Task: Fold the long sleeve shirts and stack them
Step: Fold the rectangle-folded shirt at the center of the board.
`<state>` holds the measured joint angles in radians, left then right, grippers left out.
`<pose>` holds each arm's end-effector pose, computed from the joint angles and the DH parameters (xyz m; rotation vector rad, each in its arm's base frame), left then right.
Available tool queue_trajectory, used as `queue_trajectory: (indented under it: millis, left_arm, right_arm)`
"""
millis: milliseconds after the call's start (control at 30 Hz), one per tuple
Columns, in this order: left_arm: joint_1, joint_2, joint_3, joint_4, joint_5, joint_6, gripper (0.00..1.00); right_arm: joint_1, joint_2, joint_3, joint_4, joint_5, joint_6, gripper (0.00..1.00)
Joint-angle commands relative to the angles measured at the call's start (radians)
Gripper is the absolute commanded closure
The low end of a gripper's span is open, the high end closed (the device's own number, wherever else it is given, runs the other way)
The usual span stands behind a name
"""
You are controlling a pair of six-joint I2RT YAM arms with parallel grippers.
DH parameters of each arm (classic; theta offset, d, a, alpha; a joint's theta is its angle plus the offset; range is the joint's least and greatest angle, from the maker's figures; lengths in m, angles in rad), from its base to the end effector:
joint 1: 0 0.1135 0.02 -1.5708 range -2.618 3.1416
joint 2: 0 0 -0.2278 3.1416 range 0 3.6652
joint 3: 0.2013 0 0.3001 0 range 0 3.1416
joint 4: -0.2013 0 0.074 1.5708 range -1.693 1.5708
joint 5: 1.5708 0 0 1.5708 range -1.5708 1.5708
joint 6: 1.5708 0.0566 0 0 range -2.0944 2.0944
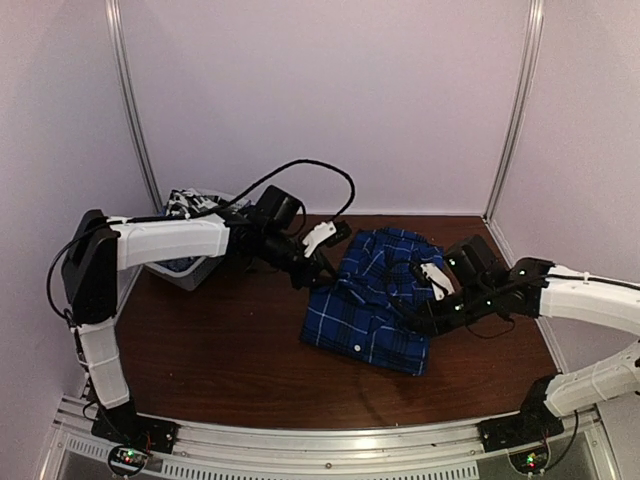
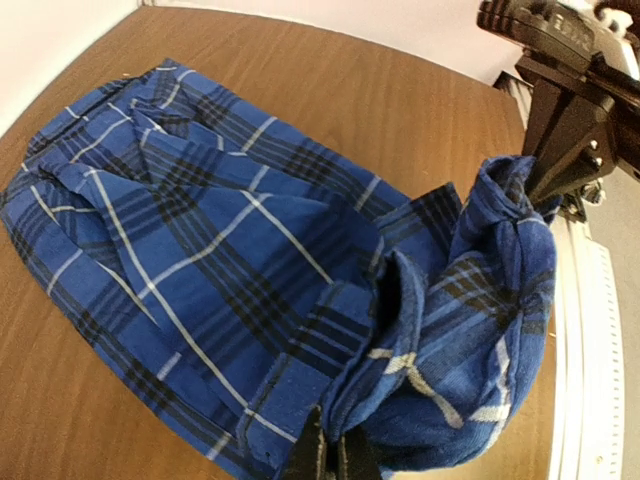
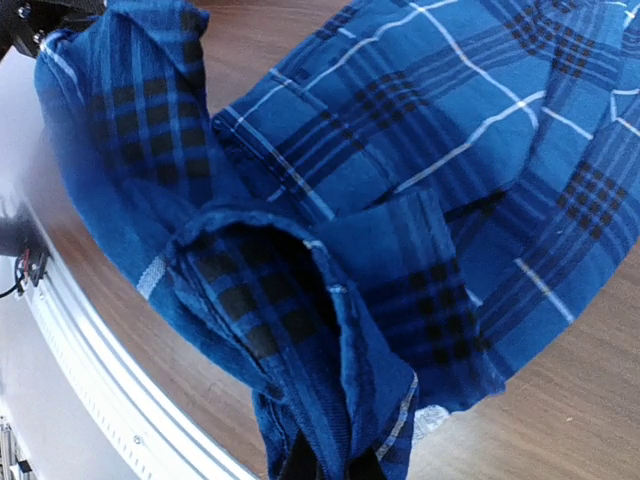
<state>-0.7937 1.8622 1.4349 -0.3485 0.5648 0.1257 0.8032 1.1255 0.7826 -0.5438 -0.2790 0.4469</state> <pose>0.3044 -0.3527 0.1791 1.3213 2.0127 -0.9841 0.1972 0.2268 0.1772 -0.5927 2.5535 0.8435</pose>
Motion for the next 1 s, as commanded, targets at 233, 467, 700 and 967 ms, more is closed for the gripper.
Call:
queue_trajectory:
  millis: [233,467,700,967]
  left_arm:
    - [0.104,0.449,0.52,-0.184,0.089,0.05,1.0]
    - [0.108,0.553,0.586,-0.115,0.085,-0.001,0.9]
    - [0.11,0.568,0.555,0.083,-0.03,-0.174,0.7]
    - [0.11,0.557,0.535,0.218,-0.233,-0.29,0.53]
  right_arm:
    - [-0.362,0.258,0.108,0.012,-0.157,-0.229,0.9]
    - [-0.463,0.402,0.13,0.108,-0.195,-0.236,0.74]
    - [-0.527,0.475,0.166,0.192,-0.157,-0.178,0.66]
    - [-0.556,0.398,0.165,0.185,0.051,-0.132,0.62]
